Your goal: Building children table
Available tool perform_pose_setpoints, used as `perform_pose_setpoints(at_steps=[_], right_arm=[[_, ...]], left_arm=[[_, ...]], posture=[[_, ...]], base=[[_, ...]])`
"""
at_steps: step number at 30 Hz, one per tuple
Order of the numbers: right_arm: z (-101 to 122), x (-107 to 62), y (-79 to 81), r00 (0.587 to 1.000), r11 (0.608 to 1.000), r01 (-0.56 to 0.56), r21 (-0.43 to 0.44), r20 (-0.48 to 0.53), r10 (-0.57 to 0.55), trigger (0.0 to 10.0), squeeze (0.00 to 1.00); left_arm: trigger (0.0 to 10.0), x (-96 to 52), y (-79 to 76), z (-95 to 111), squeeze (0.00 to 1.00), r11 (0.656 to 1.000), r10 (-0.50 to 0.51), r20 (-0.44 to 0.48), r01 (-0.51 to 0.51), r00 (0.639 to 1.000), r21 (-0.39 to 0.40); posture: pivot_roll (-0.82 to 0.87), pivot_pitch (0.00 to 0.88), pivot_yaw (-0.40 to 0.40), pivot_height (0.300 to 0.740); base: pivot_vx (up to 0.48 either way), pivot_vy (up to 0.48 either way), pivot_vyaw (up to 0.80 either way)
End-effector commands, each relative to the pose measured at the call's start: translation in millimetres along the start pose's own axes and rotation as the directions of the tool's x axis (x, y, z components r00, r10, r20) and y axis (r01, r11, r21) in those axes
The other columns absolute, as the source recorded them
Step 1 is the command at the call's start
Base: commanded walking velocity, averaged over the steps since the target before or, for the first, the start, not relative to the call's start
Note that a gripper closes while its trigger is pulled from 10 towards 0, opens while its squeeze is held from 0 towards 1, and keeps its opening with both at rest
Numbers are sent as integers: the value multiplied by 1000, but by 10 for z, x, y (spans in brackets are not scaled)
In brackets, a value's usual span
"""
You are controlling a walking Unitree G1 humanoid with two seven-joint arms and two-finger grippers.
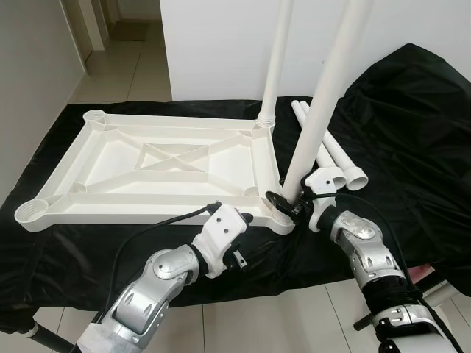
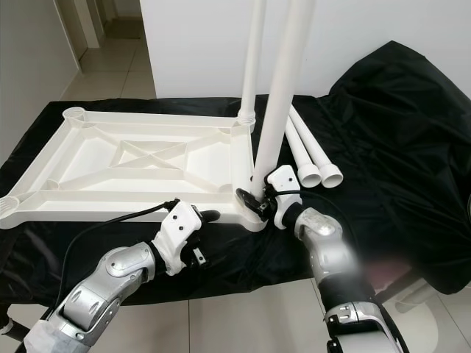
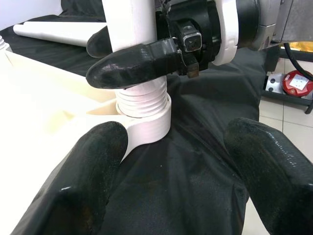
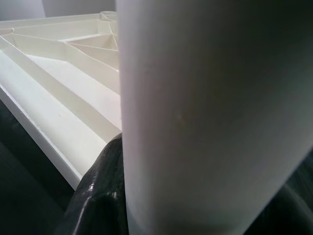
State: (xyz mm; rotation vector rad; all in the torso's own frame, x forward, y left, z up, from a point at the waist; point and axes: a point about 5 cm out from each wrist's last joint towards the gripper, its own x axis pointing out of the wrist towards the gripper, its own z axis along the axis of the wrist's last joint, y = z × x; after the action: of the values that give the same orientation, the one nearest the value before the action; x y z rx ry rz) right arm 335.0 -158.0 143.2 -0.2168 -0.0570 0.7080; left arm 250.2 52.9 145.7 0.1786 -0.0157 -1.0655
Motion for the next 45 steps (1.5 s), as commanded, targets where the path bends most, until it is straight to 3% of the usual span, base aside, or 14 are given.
perform_pose_setpoints(at_steps=[1,3,4,10,15,30,33,39,41,43,45], right_arm=[[-43,-24,-23,1000,1000,-7,-6,-25,7,0,0],[-85,-52,-51,999,1000,1,10,-32,-1,196,0],[-117,-70,-30,999,999,9,40,-35,-8,10000,0],[-185,-95,35,999,992,40,122,-30,-36,10000,0],[-239,-113,126,991,971,134,200,-36,-129,10000,0],[-218,-25,152,973,941,229,250,-55,-222,10000,0],[-187,84,214,940,907,342,247,-91,-330,10000,0],[-179,152,263,908,872,419,254,-121,-401,10000,0],[-192,155,245,845,805,535,256,-158,-511,10000,0],[-192,155,245,845,805,535,256,-158,-511,10000,0],[-198,154,281,812,772,584,250,-171,-559,10000,0]], left_arm=[[10000,-20,-5,-15,0,1000,-23,-7,23,1000,-1],[10000,-25,-5,-12,0,1000,-20,-6,20,1000,-4],[10000,-31,-10,-16,0,1000,-20,-8,20,1000,-4],[10000,-45,-10,-20,0,1000,-20,-12,20,1000,-6],[10000,-47,-20,-21,0,1000,-23,-14,23,1000,-9],[10000,-32,-23,-10,0,999,-36,-12,36,999,-14],[10000,-39,-27,-14,0,999,-36,-15,36,999,-15],[10000,-45,-33,-19,0,999,-32,-16,32,999,-17],[10000,-43,-30,-14,0,999,-29,-16,28,999,-16],[10000,-43,-30,-14,0,999,-29,-16,28,999,-16],[10000,-46,-22,-13,0,1000,-25,-16,25,1000,-15]], posture=[[-30,0,12,740],[-27,0,13,740],[-26,0,13,740],[-26,7,11,740],[-33,16,13,740],[-44,35,23,740],[-38,35,22,740],[-33,32,17,740],[-33,32,17,740],[-33,32,17,740],[-33,32,17,740]], base=[[0,0,0],[0,0,0],[0,0,0],[0,0,0],[0,0,0],[0,0,0],[0,0,0],[0,0,0],[0,0,0],[0,0,0],[0,0,0]])
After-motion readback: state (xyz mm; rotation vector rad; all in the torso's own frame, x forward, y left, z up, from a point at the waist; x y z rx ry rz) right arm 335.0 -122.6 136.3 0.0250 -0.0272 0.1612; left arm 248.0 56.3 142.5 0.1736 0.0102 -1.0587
